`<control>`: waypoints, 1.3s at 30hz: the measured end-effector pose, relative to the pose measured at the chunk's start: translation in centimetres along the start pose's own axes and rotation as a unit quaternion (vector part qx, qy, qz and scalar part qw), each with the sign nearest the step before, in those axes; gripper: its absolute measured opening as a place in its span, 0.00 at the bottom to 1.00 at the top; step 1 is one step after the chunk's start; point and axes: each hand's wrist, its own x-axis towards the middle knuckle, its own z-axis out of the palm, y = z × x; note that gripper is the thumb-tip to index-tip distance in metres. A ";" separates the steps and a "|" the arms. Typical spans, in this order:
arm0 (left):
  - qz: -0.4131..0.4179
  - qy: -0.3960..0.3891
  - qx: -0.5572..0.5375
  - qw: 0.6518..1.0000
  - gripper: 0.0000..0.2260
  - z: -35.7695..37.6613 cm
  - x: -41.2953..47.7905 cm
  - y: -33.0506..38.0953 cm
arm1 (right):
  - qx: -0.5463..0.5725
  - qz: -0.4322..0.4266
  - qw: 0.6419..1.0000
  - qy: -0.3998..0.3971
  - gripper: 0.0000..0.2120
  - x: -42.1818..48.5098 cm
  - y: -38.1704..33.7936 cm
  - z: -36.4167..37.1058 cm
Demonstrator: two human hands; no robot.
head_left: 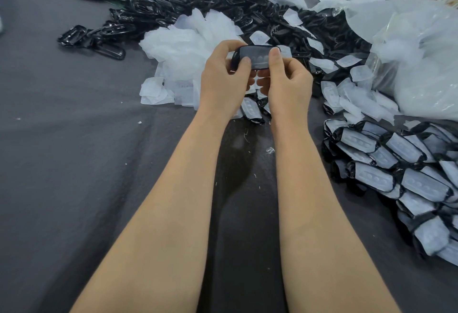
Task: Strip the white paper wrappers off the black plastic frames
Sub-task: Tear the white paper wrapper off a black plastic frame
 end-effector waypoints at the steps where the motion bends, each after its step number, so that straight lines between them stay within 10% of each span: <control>1: -0.001 0.004 -0.001 1.000 0.07 0.0 0.0 0.0 | -0.002 -0.004 1.000 -0.007 0.09 0.0 0.0 0.0; 15: 0.002 -0.001 -0.011 1.000 0.07 0.0 0.0 0.2 | 0.132 0.083 0.987 -0.036 0.05 0.0 -0.3 -0.1; 39: 0.024 -0.006 0.075 0.997 0.07 0.3 -0.2 0.1 | -0.114 -0.126 0.984 0.059 0.07 -0.7 0.1 1.0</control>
